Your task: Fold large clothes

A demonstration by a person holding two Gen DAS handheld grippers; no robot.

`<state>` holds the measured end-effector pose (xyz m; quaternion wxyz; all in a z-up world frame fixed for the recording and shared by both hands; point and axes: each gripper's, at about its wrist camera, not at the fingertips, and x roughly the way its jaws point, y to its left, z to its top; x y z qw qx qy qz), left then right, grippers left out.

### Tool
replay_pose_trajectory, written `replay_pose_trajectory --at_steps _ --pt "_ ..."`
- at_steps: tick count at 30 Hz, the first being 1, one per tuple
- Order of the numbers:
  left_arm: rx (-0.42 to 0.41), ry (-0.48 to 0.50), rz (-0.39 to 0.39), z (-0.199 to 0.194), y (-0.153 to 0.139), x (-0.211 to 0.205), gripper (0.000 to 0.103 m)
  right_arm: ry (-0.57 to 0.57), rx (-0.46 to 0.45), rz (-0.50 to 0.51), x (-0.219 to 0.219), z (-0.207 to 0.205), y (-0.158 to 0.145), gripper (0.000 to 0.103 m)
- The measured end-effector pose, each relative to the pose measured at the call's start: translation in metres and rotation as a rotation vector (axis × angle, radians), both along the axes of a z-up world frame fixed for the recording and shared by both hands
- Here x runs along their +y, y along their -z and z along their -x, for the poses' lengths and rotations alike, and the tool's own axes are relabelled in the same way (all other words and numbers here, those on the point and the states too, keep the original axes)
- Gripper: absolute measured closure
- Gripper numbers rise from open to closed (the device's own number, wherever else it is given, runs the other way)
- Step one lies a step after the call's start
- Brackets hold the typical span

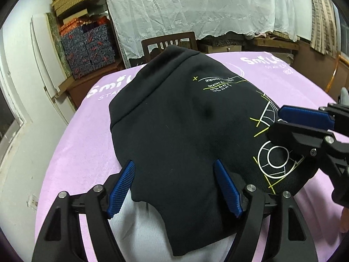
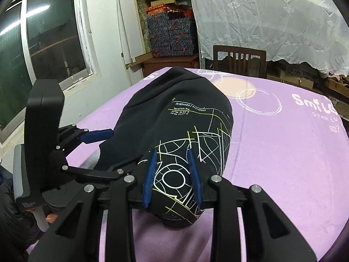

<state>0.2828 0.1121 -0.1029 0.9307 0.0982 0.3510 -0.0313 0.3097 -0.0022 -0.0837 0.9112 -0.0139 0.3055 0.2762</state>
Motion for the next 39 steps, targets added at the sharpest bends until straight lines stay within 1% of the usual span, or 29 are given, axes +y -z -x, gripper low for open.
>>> replay_pose_trajectory --at_steps 5,13,16,18,19,20,21,23,24,25,26,27,29,31,33,34,36,37,38,39 --pt "0.004 0.005 0.012 -0.001 0.002 0.002 0.027 -0.015 0.013 -0.029 -0.004 -0.002 0.002 0.075" --pt "0.000 0.006 0.010 0.001 0.001 0.004 0.027 -0.018 0.022 -0.036 -0.005 -0.004 -0.001 0.074" --pt "-0.004 0.004 0.011 0.002 0.000 0.004 0.026 -0.004 0.033 -0.032 -0.006 -0.006 -0.002 0.065" --pt "-0.005 0.001 0.018 0.002 -0.001 0.005 0.025 -0.004 0.050 -0.066 -0.010 -0.007 -0.002 0.062" --pt "-0.005 -0.003 0.022 0.002 -0.002 0.006 0.025 -0.009 0.062 -0.090 -0.012 -0.006 -0.004 0.055" --pt "-0.003 -0.005 0.026 0.002 -0.002 0.007 0.023 -0.012 0.070 -0.104 -0.014 -0.006 -0.005 0.038" --pt "-0.003 -0.008 0.031 0.002 -0.004 0.009 0.021 -0.004 0.069 -0.112 -0.016 -0.005 -0.008 0.033" --pt "-0.004 -0.011 0.055 0.002 -0.009 0.013 0.021 0.004 0.059 -0.127 -0.021 -0.005 -0.011 0.031" --pt "-0.003 -0.012 0.072 0.003 -0.012 0.016 0.020 0.006 0.064 -0.137 -0.024 -0.006 -0.012 0.030" --pt "-0.002 -0.012 0.090 0.003 -0.015 0.018 0.019 0.010 0.078 -0.157 -0.029 -0.008 -0.013 0.026" --pt "0.000 -0.015 0.107 0.003 -0.019 0.022 0.015 0.011 0.096 -0.189 -0.035 -0.011 -0.015 0.022" --pt "0.000 -0.021 0.127 0.004 -0.024 0.027 0.012 0.013 0.108 -0.216 -0.039 -0.012 -0.016 0.020" --pt "0.000 -0.022 0.169 0.004 -0.035 0.035 0.010 0.028 0.142 -0.292 -0.054 -0.017 -0.019 0.012" --pt "0.003 -0.019 0.213 0.005 -0.046 0.043 0.007 0.036 0.168 -0.345 -0.067 -0.021 -0.023 0.011" --pt "0.011 -0.014 0.280 0.002 -0.060 0.055 0.004 0.037 0.192 -0.388 -0.076 -0.025 -0.026 0.009" --pt "0.019 -0.010 0.314 0.001 -0.064 0.061 0.004 0.034 0.210 -0.411 -0.081 -0.028 -0.027 0.008" --pt "0.070 -0.001 0.415 -0.009 -0.066 0.078 0.004 0.030 0.237 -0.440 -0.087 -0.033 -0.027 0.007" --pt "0.103 -0.009 0.464 -0.016 -0.064 0.086 0.004 0.029 0.255 -0.455 -0.089 -0.035 -0.026 0.007" --pt "0.147 -0.022 0.544 -0.024 -0.057 0.098 0.004 0.028 0.268 -0.462 -0.090 -0.037 -0.024 0.006" --pt "0.177 -0.027 0.601 -0.028 -0.050 0.104 0.004 0.026 0.284 -0.466 -0.091 -0.040 -0.021 0.006"
